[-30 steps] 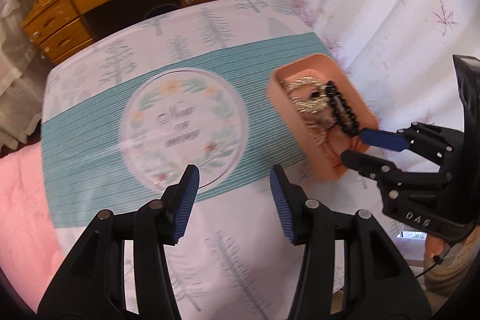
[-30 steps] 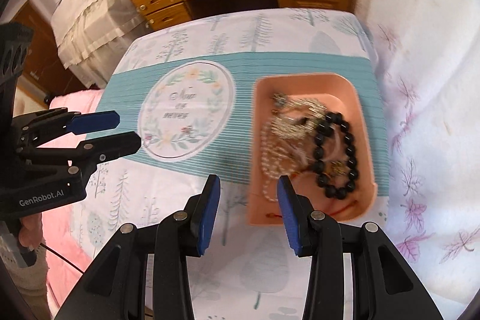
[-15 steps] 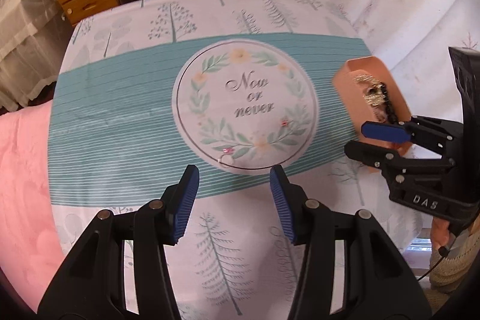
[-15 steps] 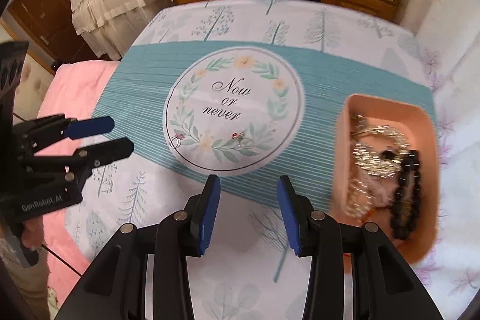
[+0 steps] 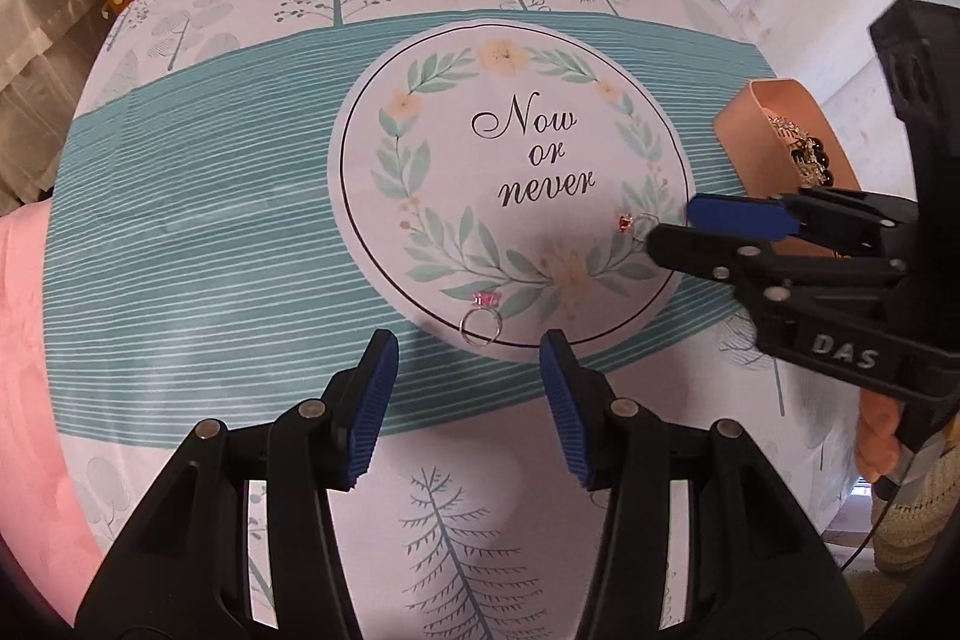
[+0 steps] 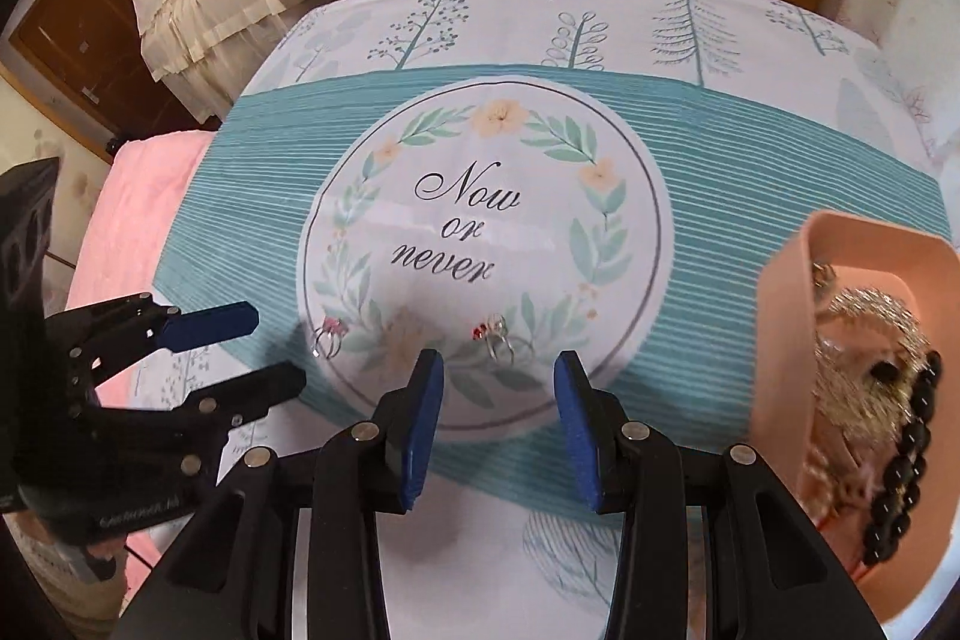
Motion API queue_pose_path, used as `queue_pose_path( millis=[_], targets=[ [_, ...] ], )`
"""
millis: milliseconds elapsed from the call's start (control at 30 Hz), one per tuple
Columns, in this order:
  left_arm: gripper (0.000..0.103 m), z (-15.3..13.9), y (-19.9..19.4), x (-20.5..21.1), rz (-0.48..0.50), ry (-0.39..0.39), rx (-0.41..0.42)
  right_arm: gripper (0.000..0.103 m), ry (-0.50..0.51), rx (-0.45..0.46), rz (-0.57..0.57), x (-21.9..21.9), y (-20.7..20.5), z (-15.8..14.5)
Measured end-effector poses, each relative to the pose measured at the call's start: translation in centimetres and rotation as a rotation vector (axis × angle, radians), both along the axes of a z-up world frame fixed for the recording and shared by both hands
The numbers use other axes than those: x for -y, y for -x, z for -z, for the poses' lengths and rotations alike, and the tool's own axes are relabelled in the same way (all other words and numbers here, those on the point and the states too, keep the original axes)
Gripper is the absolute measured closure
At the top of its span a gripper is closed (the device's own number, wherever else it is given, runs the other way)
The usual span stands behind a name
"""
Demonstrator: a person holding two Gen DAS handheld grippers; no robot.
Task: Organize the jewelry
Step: 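Grasp the pink-stone ring with the left tool while the right tool grasps the red-stone ring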
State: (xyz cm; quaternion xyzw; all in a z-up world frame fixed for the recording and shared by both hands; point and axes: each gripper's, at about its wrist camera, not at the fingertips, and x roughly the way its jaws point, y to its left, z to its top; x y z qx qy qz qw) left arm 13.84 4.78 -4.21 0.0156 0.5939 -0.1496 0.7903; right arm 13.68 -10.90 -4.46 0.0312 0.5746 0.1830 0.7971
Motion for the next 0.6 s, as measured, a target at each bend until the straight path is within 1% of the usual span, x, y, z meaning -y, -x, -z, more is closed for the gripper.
queue_pose_path(
  millis=[33,100,167,233,300,367,533,600],
  targets=[
    [0.057,0.1,-0.1,-0.1,0.000,0.002,-0.002,0.063,0.002,-0.003,-0.003,-0.3,-0.2,0.3],
    [0.057,0.1,-0.2,-0.2,0.001,0.007,-0.006,0.068,0.014,-0.008,-0.012,-0.9,-0.6,1.0],
    [0.057,0.2,-0.3,-0.4,0.001,0.010,-0.011,0.075,0.025,-0.013,-0.016,-1.4,-0.9,1.4],
    [0.057,0.3,-0.3,-0.5,0.000,0.012,-0.014,0.079,0.035,-0.017,-0.021,-1.7,-1.0,1.8],
    [0.057,0.4,-0.4,-0.6,0.000,0.010,-0.018,0.085,0.037,-0.007,-0.025,-1.9,-1.0,1.7],
    [0.057,0.6,-0.5,-0.6,-0.002,0.010,-0.024,0.095,0.039,-0.003,-0.028,-2.1,-1.0,1.7],
    [0.057,0.7,-0.8,-0.3,-0.008,0.012,-0.035,0.099,0.030,0.010,-0.015,-1.9,-0.7,1.4],
    [0.057,0.8,-1.1,-0.1,-0.016,0.010,-0.048,0.100,0.020,0.016,0.002,-1.5,-0.6,1.0]
  ],
)
